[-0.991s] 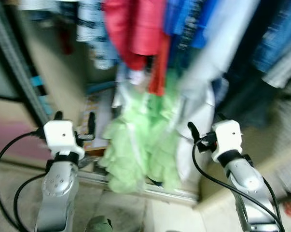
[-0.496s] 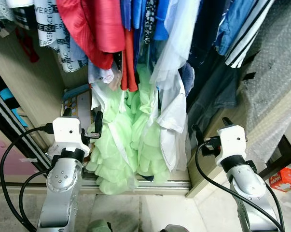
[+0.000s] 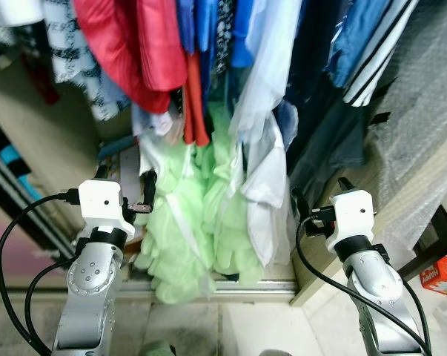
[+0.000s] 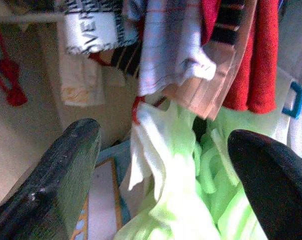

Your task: Clean up the room

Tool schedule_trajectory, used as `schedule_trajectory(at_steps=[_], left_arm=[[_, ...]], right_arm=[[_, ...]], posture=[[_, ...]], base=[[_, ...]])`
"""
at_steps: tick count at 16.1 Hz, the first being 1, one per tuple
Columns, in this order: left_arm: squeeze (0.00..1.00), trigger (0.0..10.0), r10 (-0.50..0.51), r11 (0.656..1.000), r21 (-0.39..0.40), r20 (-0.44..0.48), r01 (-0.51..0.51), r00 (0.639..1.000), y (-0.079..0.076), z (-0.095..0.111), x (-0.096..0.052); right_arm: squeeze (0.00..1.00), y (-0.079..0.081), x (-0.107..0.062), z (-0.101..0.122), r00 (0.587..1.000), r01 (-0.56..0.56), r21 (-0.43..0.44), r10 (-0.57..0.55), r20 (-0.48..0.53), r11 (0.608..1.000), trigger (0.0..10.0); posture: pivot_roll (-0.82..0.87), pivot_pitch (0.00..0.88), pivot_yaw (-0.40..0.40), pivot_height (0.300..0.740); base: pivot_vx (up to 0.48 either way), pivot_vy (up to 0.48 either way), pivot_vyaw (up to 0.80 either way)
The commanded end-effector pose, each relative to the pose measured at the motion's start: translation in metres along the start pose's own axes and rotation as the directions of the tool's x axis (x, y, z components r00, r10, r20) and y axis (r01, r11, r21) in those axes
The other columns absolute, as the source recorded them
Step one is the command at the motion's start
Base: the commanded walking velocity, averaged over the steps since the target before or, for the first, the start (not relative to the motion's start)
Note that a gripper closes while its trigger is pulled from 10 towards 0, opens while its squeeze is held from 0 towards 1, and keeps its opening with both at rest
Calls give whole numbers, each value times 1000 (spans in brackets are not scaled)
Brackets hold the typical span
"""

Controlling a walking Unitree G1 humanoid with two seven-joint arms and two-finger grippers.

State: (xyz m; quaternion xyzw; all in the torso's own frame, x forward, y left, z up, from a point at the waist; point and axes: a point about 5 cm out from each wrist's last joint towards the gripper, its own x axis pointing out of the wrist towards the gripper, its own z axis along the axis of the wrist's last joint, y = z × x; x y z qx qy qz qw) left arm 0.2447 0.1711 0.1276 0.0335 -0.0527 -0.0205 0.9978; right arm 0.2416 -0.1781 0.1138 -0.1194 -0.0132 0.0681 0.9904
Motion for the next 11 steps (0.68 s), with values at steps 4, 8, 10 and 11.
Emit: schedule_trajectory(at_steps=[4, 8, 10, 11], left_arm=[[0, 10000, -22, 1000, 2, 10, 22, 1000, 0, 3, 1], [0, 10000, -20, 1000, -1, 7, 20, 1000, 0, 3, 0], [0, 10000, -20, 1000, 0, 7, 20, 1000, 0, 3, 0], [0, 10000, -17, 1000, 1, 7, 17, 1000, 0, 3, 1]], right_arm=[[0, -1, 1, 3, 1000, 2, -3, -2, 12, 1000, 10000], [0, -1, 0, 3, 1000, 0, -3, 0, 11, 1000, 10000], [0, -1, 1, 4, 1000, -3, -4, 3, 11, 1000, 10000], [0, -1, 1, 4, 1000, -4, -5, 4, 11, 1000, 10000]], posture=[[-25, 0, -1, 740], [-24, 0, -2, 740], [-22, 0, -5, 740], [-22, 0, -5, 740]], base=[[384, 0, 0], [385, 0, 0], [375, 0, 0], [371, 0, 0]])
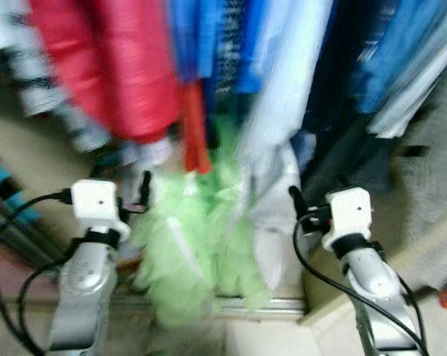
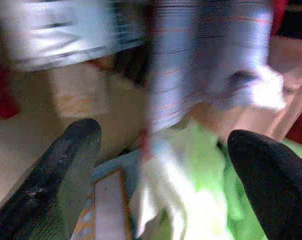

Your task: Clean up the room

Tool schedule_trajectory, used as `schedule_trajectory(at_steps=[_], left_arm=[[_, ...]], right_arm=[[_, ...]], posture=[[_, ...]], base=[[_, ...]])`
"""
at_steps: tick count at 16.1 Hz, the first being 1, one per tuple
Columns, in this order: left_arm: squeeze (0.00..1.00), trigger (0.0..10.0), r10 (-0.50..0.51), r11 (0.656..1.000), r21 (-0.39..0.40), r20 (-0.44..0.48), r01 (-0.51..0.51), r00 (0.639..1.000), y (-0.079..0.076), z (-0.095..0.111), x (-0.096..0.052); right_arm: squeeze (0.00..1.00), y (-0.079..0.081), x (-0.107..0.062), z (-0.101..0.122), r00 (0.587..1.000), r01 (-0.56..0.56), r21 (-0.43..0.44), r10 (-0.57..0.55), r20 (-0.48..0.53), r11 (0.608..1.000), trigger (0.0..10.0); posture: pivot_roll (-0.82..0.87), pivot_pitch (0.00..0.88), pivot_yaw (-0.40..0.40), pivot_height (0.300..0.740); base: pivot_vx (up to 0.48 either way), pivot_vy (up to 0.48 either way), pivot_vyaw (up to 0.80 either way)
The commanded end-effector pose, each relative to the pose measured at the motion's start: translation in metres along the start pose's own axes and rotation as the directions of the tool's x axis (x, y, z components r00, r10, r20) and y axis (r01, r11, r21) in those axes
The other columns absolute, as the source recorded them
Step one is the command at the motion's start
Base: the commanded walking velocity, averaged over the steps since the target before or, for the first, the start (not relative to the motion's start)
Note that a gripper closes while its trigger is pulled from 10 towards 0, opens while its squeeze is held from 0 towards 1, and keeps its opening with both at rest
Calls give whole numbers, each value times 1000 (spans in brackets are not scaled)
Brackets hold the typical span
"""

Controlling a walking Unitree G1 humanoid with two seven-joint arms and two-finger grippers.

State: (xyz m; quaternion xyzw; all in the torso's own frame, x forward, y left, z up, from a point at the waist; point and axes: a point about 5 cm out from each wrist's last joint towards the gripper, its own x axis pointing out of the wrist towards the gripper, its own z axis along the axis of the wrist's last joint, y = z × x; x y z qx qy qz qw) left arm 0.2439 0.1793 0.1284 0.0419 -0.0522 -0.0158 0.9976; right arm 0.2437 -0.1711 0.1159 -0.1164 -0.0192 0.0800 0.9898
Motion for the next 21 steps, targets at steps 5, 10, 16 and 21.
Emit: schedule_trajectory(at_steps=[5, 10, 16, 21], left_arm=[[0, 10000, 19, 1000, -14, 8, -19, 1000, -3, 2, 0], [0, 10000, 37, 999, -5, -1, -37, 999, 0, 0, -2], [0, 10000, 66, 997, 43, 4, -66, 998, 3, 1, -2], [0, 10000, 81, 996, 39, -21, -80, 996, 7, -4, -3]], right_arm=[[0, -5, -1, -1, 1000, 4, -9, -4, -7, 1000, 10000], [0, -3, -1, -1, 1000, -12, -1, 12, -11, 1000, 10000], [0, -4, 2, 5, 1000, 10, 3, -10, 14, 1000, 10000], [0, 2, 5, 6, 1000, -4, 34, 3, 19, 999, 10000]], posture=[[-14, 0, -11, 740], [-6, 0, -14, 740], [-3, 0, -1, 740], [7, 0, 4, 740]], base=[[199, 0, 0], [0, 0, 0], [0, 0, 0], [0, 0, 0]])
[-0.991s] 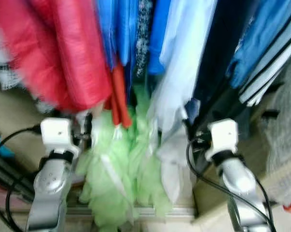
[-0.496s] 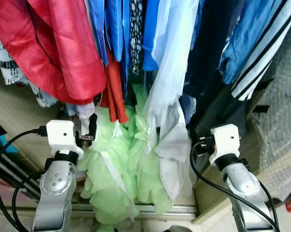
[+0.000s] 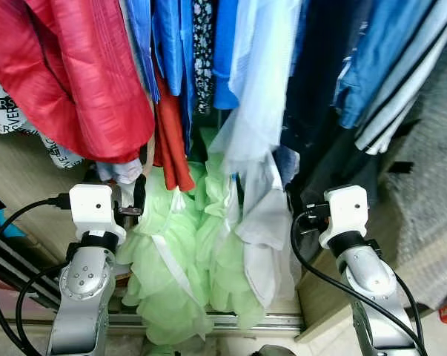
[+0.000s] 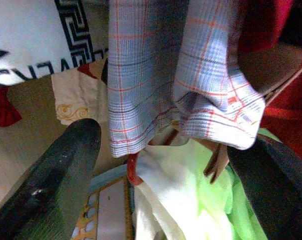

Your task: Clean up the room

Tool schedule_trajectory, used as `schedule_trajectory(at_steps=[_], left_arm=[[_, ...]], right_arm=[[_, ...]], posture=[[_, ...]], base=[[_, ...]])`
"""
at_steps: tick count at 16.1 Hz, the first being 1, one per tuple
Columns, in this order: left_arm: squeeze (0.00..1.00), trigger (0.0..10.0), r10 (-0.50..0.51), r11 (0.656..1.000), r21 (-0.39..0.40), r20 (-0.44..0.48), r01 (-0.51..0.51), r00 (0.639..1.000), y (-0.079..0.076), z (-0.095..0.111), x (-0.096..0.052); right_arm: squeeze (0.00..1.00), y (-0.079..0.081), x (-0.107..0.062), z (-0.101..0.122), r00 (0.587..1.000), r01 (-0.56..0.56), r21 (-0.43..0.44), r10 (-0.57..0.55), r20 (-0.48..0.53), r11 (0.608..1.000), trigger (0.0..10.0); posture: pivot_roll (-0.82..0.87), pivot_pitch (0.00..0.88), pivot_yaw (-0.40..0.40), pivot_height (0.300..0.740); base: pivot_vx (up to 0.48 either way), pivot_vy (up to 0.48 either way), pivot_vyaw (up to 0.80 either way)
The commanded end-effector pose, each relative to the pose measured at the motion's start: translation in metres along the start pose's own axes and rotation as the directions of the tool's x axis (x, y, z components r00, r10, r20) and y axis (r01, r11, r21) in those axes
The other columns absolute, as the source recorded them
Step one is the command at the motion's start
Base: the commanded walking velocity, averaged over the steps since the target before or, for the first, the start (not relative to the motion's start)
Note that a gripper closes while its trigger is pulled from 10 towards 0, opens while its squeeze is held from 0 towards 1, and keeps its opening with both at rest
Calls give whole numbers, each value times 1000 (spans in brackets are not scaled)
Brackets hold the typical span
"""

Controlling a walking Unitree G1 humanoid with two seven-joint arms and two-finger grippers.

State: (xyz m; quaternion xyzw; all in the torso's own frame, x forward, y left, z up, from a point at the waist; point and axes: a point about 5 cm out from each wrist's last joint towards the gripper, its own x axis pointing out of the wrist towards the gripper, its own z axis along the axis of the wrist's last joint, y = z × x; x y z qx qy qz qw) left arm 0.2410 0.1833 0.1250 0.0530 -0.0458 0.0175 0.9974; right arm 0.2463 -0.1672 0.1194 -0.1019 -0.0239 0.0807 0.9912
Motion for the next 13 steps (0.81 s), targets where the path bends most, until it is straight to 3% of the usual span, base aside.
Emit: schedule_trajectory(at_steps=[1, 4, 7, 13], left_arm=[[0, 10000, 20, 1000, 19, -9, -20, 1000, 4, -1, 0], [0, 10000, 19, 1000, 24, -13, -19, 1000, 4, -2, -1], [0, 10000, 18, 1000, 25, -15, -18, 1000, 5, -2, -2], [0, 10000, 9, 1000, 20, -21, -9, 1000, 5, -3, -4]], right_arm=[[0, 0, 2, 2, 1000, -11, 1, 11, 6, 1000, 10000], [0, 4, 5, 3, 999, -45, -24, 45, 13, 999, 10000], [0, 4, 4, 3, 999, -37, -35, 37, 13, 999, 10000], [0, -1, 1, 1, 1000, 24, -15, -24, 5, 1000, 10000]], posture=[[8, 0, 5, 740], [16, 0, 6, 740], [20, 0, 2, 740], [13, 0, 8, 740]], base=[[0, 0, 0], [0, 0, 0], [0, 0, 800], [0, 0, 0]])
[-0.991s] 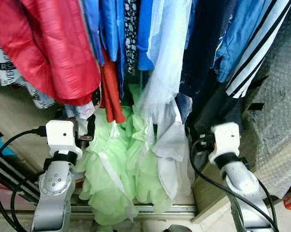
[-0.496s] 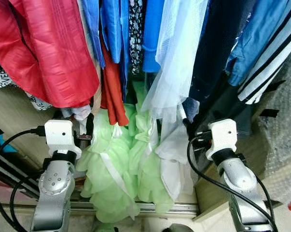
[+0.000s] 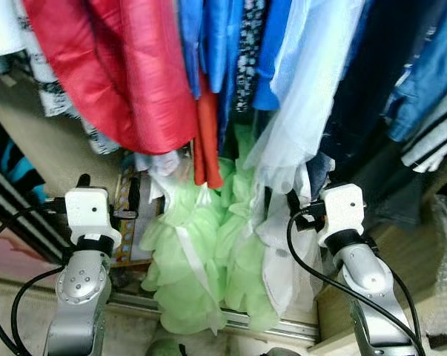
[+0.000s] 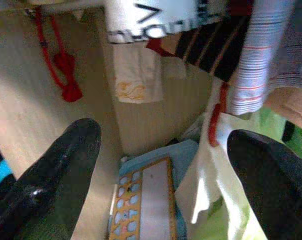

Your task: Clean up the room

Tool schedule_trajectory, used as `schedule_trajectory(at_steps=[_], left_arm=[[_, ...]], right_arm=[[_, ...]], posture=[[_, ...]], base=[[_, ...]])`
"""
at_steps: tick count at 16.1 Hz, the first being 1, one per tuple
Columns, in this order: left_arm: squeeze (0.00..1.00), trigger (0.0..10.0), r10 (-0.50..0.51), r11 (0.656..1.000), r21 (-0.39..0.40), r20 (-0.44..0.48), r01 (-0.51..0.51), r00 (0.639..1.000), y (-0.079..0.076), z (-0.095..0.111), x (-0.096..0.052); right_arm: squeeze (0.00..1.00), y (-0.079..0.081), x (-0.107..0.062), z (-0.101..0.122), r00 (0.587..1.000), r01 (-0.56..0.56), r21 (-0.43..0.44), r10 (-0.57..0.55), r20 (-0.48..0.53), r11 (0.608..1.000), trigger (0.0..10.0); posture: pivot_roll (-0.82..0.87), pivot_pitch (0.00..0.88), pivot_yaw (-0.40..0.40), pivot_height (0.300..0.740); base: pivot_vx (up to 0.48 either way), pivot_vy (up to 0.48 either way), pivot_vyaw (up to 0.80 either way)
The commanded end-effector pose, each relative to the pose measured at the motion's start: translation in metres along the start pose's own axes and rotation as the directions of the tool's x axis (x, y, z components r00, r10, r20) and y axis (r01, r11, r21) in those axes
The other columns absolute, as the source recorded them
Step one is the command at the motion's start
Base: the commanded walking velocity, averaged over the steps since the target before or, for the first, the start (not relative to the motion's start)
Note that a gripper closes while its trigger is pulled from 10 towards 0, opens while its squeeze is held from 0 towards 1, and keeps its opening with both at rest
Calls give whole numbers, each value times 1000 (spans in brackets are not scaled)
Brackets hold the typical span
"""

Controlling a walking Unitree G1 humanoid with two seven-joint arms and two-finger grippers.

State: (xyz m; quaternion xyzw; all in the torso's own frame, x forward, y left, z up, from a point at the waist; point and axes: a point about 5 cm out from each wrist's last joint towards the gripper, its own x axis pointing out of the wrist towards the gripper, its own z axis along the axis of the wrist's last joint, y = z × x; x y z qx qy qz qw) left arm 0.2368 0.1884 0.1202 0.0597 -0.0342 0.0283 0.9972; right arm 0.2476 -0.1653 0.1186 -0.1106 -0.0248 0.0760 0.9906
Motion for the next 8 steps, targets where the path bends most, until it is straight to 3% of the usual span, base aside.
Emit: schedule_trajectory(at_steps=[1, 8], left_arm=[[0, 10000, -14, 1000, 3, 3, 14, 1000, 0, 2, 0], [0, 10000, -3, 1000, -1, 4, 3, 1000, 3, 3, 0]], right_arm=[[0, -3, -1, 2, 1000, 20, 7, -20, 3, 1000, 10000], [0, 2, 1, 11, 999, -10, 12, 10, 32, 1000, 10000]], posture=[[13, 0, 8, 740], [15, 0, 9, 740]], base=[[0, 0, 0], [0, 0, 0]])
